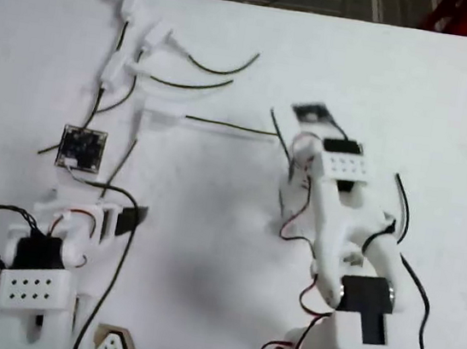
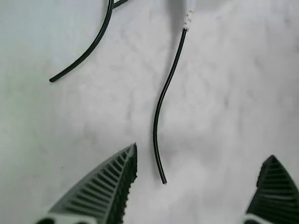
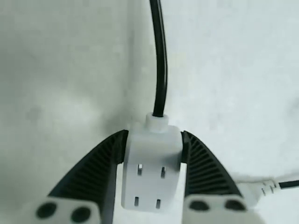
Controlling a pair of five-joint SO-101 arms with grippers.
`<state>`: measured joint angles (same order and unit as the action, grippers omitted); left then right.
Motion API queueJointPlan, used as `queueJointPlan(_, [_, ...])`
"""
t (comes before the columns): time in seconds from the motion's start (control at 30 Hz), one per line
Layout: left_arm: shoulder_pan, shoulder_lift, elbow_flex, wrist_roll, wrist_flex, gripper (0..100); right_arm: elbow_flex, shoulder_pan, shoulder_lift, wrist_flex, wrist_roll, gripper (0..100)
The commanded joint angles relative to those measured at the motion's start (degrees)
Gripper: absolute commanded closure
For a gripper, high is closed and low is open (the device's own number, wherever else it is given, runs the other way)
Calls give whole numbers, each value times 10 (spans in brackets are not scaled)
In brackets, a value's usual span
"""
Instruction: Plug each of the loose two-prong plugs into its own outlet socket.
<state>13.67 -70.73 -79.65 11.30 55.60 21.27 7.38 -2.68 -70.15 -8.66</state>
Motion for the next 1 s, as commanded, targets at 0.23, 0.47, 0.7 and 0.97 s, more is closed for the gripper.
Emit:
queueJointPlan(0.23, [4, -11, -7, -19, -37, 608, -224, 116, -112, -37, 335, 943])
queueJointPlan(0.47, [5, -11, -5, -19, -38, 608, -277, 175, -211, -65, 601, 943])
queueJointPlan(0.7, [6, -11, -8, -35, -52, 608, -325, 218, -279, -63, 634, 938])
queueJointPlan(0.97, [5, -11, -8, -35, -50, 608, -334, 196, -305, -89, 580, 685])
